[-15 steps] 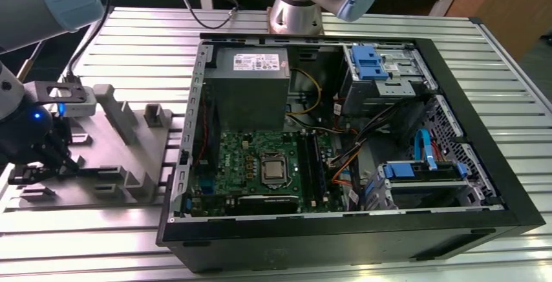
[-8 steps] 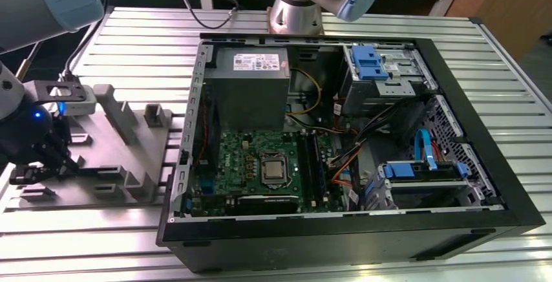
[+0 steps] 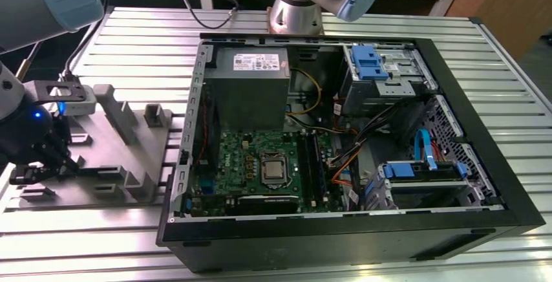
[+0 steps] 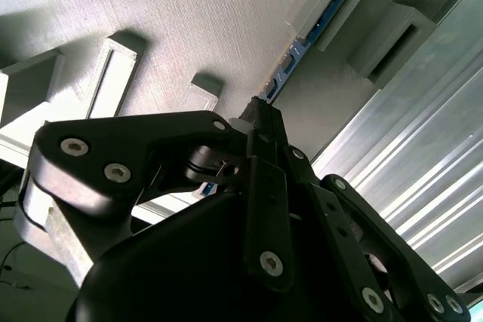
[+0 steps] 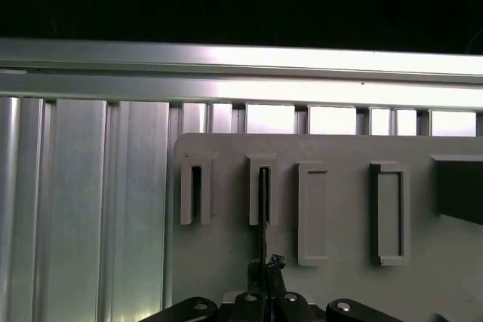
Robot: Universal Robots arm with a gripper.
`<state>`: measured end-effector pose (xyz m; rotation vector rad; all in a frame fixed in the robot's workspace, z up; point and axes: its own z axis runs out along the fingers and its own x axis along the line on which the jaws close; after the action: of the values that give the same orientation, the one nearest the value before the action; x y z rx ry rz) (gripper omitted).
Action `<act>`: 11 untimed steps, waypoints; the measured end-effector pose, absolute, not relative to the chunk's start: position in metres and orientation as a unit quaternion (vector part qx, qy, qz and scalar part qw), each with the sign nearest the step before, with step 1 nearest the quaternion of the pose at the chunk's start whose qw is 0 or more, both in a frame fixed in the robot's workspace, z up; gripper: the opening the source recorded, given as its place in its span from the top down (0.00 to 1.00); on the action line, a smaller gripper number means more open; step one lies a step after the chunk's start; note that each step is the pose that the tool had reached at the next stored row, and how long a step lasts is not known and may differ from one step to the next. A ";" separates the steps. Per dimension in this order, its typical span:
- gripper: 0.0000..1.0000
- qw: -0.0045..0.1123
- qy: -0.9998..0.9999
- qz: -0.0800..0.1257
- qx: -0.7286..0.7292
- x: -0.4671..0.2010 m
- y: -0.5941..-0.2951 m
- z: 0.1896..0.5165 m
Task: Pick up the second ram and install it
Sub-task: 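Pick up the second ram and move it above second insertion slot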
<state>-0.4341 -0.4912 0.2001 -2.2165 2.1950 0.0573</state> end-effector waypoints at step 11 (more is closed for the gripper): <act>0.89 0.011 0.703 0.018 -0.710 -0.434 -0.491 0.214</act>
<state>-0.4341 -0.4912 0.2137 -2.2165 2.1950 0.0573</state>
